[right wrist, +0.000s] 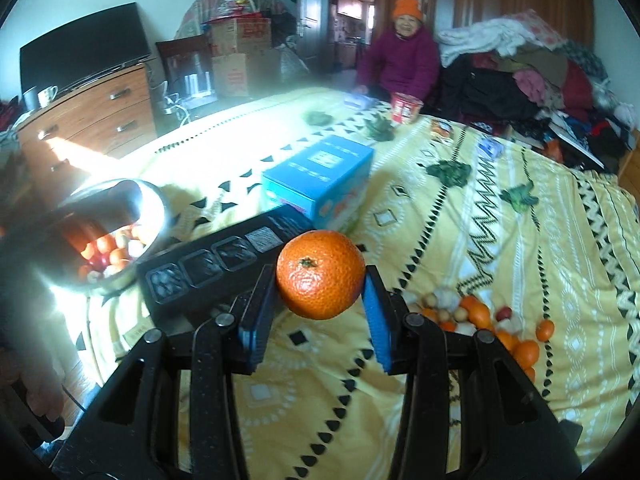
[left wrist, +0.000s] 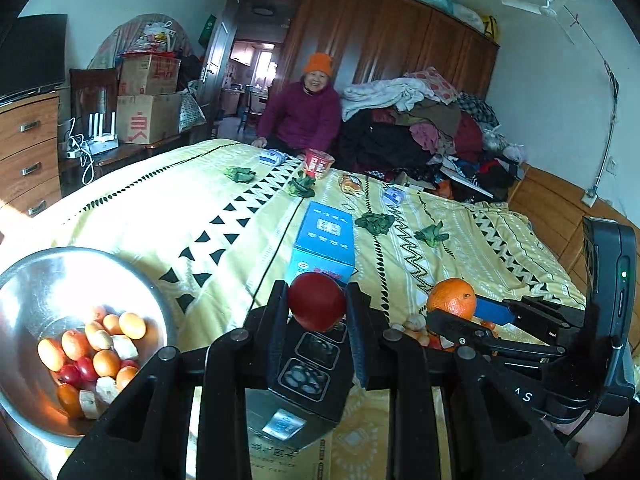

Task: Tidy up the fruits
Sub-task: 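Carry the tomato and orange to the steel bowl and open both grippers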

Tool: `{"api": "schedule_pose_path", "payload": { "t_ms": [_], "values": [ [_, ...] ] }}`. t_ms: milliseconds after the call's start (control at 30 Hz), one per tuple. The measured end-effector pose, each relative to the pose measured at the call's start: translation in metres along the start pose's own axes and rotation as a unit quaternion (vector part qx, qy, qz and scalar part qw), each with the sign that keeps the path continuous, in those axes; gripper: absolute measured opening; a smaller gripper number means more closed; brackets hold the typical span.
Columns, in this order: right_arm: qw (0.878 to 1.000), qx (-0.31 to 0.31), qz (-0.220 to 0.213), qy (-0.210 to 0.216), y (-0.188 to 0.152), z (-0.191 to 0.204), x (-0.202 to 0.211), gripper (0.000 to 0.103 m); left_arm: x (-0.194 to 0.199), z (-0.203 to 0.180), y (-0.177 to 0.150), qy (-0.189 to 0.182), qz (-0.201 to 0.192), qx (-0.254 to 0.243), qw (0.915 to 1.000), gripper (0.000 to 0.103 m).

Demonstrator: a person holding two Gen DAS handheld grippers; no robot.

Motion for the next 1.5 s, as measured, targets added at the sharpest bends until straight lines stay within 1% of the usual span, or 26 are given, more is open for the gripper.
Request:
{"api": "schedule_pose_path", "payload": {
  "t_ms": [167, 367, 500, 600, 700, 900, 1033, 1233, 1500],
  "values": [
    [0.999, 0.032, -0.004, 0.03, 0.019, 0.046, -0.012, 0.043, 0.015, 0.045, 0.011, 0.03, -0.018, 0.016, 0.9993, 0.029],
    [0.995, 0.062, -0.01, 0.08, 0.043, 0.11, -0.029, 0.043, 0.033, 0.109, 0.02, 0.077, -0.031, 0.039, 0.9958, 0.028],
    [0.99, 0.081, -0.007, 0.113, 0.051, 0.154, -0.042, 0.043, 0.038, 0.147, 0.017, 0.105, -0.031, 0.056, 0.9924, 0.028],
    [0.987, 0.086, 0.007, 0.138, 0.053, 0.181, -0.056, 0.043, 0.042, 0.174, 0.01, 0.126, -0.027, 0.073, 0.9889, 0.028],
    [0.984, 0.09, 0.022, 0.154, 0.049, 0.199, -0.068, 0.043, 0.042, 0.193, 0.003, 0.142, -0.02, 0.082, 0.9863, 0.028],
    [0.978, 0.093, 0.056, 0.178, 0.039, 0.225, -0.087, 0.043, 0.044, 0.225, -0.014, 0.165, -0.003, 0.099, 0.9813, 0.028],
    [0.976, 0.094, 0.073, 0.183, 0.033, 0.233, -0.095, 0.043, 0.043, 0.235, -0.021, 0.171, 0.004, 0.108, 0.9793, 0.028],
    [0.975, 0.096, 0.083, 0.182, 0.031, 0.241, -0.101, 0.043, 0.038, 0.243, -0.021, 0.171, 0.008, 0.112, 0.9789, 0.028],
    [0.974, 0.097, 0.089, 0.183, 0.032, 0.245, -0.108, 0.043, 0.037, 0.243, -0.019, 0.172, 0.01, 0.115, 0.9783, 0.028]
  ]
}}
Point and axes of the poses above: each gripper's, at about its wrist camera, not at the fingertips, and x roughly against the way its jaws point, z to its left, y to its top, the point moved 5 cm from there along -x, roughly the way its jaws point, and after that the axes turned 9 degrees about -z, right-handed, at the moved point
